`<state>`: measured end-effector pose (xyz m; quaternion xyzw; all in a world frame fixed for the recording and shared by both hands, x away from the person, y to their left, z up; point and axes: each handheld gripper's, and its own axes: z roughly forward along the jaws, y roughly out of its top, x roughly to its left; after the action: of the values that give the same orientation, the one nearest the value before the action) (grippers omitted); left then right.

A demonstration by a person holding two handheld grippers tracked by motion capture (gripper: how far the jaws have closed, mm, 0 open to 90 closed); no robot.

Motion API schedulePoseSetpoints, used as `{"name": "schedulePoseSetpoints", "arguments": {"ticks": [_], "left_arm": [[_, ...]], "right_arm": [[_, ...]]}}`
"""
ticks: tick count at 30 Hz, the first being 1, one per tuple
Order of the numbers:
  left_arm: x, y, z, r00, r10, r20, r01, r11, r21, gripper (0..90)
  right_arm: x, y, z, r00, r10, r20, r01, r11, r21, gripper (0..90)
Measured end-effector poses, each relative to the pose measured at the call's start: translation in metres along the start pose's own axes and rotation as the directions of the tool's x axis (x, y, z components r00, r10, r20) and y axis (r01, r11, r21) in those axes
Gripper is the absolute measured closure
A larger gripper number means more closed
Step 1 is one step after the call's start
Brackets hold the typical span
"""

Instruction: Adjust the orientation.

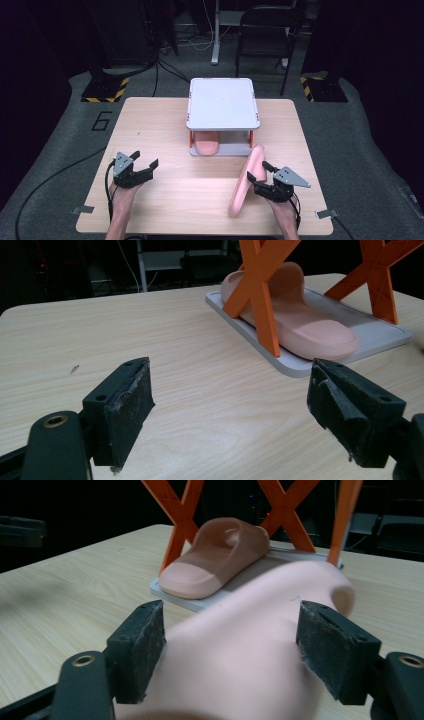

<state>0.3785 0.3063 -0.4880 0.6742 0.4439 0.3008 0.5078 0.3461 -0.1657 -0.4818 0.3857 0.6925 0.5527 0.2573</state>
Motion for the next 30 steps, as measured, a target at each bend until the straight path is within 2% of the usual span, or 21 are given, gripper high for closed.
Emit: {"name": "schedulePoseSetpoints", "arguments": {"ticks": [4,5,8,10,12,15,16,19,20,21,24,27,29,30], "left_arm": [[0.0,0.0,0.0,1.0,-0.002,-0.001,0.002,1.0,0.001,18.4],[0.001,0.0,-0.001,1.0,-0.001,-0.002,0.001,1.0,0.0,18.4],[0.001,0.0,0.0,1.0,-0.001,-0.003,0.001,1.0,0.0,18.4],[0.001,0.0,-0.001,1.0,-0.003,0.0,0.003,1.0,0.0,18.4],[0.001,0.0,-0.001,0.9999,-0.007,-0.007,0.007,0.9999,-0.007,18.4],[0.002,0.0,-0.001,0.9999,-0.009,-0.005,0.009,1.0,-0.004,18.4],[0.002,0.0,-0.001,0.9999,-0.01,-0.005,0.01,0.9999,-0.004,18.4],[0.001,0.0,-0.001,0.9999,-0.009,-0.007,0.009,0.9999,-0.007,18.6],[0.001,0.0,-0.001,1.0,-0.008,-0.004,0.008,0.9999,-0.008,18.6],[0.001,0.0,-0.001,1.0,-0.007,-0.006,0.007,0.9999,-0.009,18.6],[0.001,0.001,-0.001,1.0,-0.005,-0.005,0.005,1.0,-0.001,18.6],[0.001,0.0,-0.001,1.0,-0.006,-0.006,0.006,1.0,0.001,18.5],[0.001,0.0,-0.001,1.0,-0.003,-0.005,0.003,1.0,0.002,18.6],[0.001,0.0,-0.001,1.0,-0.005,-0.005,0.005,1.0,-0.003,18.6]], "right_arm": [[0.005,0.003,0.011,0.9992,-0.039,0.004,0.039,0.999,-0.002,32.5],[0.007,0.004,0.013,0.9994,-0.035,0.006,0.035,0.999,-0.006,32.3],[0.009,0.007,0.019,0.9992,-0.023,-0.032,0.023,1.0,-0.015,32.2],[0.012,0.009,0.019,0.9994,-0.031,-0.017,0.031,1.0,-0.007,30.6],[0.011,0.01,0.016,0.9996,-0.016,-0.022,0.016,1.0,-0.021,30.0],[0.002,0.009,0.004,0.9998,0.012,0.013,-0.011,0.999,-0.046,29.9],[-0.004,0.008,-0.003,0.9987,0.04,0.033,-0.038,0.997,-0.063,30.4],[-0.024,0.002,-0.016,0.9888,0.084,0.124,-0.075,0.994,-0.075,32.2],[-0.03,0.0,-0.018,0.9823,0.095,0.162,-0.087,0.995,-0.053,32.2],[-0.034,-0.002,-0.019,0.9791,0.099,0.178,-0.094,0.995,-0.037,32.2],[-0.04,-0.011,-0.014,0.979,0.111,0.171,-0.118,0.992,0.032,31.7],[-0.034,-0.012,-0.01,0.985,0.099,0.141,-0.104,0.994,0.025,32.7],[-0.025,-0.009,-0.006,0.9893,0.094,0.111,-0.098,0.995,0.027,33.7],[-0.02,-0.007,-0.004,0.9923,0.077,0.097,-0.08,0.997,0.022,33.8]]}}
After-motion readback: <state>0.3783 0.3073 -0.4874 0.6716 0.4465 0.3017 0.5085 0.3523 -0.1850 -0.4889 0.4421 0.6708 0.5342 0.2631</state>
